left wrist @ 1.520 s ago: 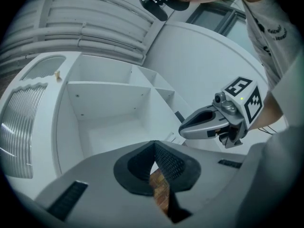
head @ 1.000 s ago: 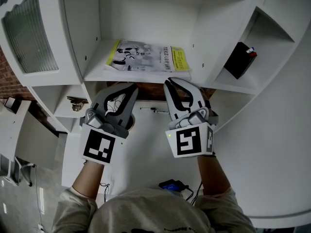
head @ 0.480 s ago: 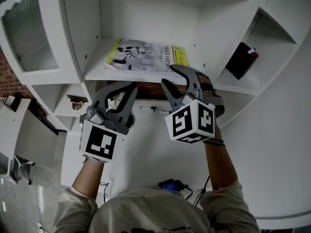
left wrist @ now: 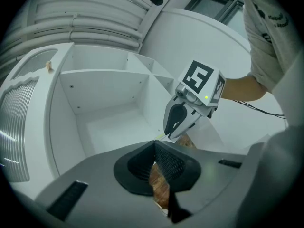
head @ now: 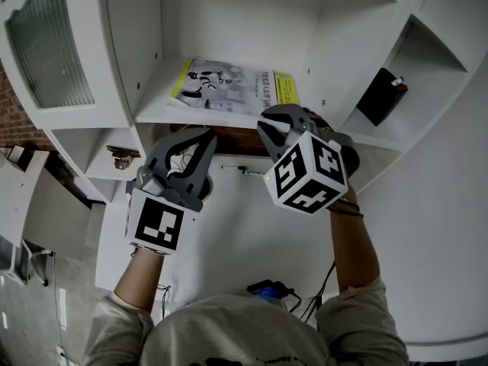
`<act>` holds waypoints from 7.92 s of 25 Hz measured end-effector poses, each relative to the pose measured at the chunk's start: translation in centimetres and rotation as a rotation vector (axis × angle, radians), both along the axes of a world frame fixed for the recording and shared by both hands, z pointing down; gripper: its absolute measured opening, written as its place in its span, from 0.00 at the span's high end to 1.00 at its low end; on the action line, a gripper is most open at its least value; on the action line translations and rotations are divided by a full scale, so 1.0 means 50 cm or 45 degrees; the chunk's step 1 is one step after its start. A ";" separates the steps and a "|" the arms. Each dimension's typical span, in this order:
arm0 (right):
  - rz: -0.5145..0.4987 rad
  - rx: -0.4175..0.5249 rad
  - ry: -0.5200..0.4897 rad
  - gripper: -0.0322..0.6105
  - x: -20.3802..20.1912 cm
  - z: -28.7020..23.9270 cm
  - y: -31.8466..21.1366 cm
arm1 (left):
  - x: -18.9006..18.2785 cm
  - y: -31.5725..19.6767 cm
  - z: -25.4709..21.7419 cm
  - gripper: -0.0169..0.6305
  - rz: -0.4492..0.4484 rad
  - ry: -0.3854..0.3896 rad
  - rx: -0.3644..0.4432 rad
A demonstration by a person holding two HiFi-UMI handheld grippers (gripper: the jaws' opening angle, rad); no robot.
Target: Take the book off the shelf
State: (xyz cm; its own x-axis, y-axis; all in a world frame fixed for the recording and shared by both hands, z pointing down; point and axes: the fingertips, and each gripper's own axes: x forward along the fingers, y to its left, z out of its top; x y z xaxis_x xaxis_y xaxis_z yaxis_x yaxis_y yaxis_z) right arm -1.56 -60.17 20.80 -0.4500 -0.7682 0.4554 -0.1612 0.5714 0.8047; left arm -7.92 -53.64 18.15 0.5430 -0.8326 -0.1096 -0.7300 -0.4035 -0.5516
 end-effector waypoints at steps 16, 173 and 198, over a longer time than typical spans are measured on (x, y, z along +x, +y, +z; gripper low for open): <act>-0.058 0.053 0.125 0.71 0.019 0.008 0.049 | -0.003 0.034 -0.006 0.96 -0.027 0.009 0.020; 0.211 0.242 0.308 0.82 0.089 0.474 0.614 | 0.108 0.506 0.516 0.84 -0.192 -1.076 -0.082; 0.113 0.017 0.315 0.82 0.129 0.743 0.592 | 0.147 0.489 0.779 0.84 -0.160 -1.095 -0.366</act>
State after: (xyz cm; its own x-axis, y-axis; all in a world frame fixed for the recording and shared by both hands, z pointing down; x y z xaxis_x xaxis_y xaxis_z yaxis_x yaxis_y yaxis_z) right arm 4.89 -30.55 57.94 -0.2569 -0.8064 0.5326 -0.0074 0.5527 0.8333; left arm -0.58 -29.20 57.09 0.2449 -0.8235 0.5117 -0.1617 -0.5551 -0.8159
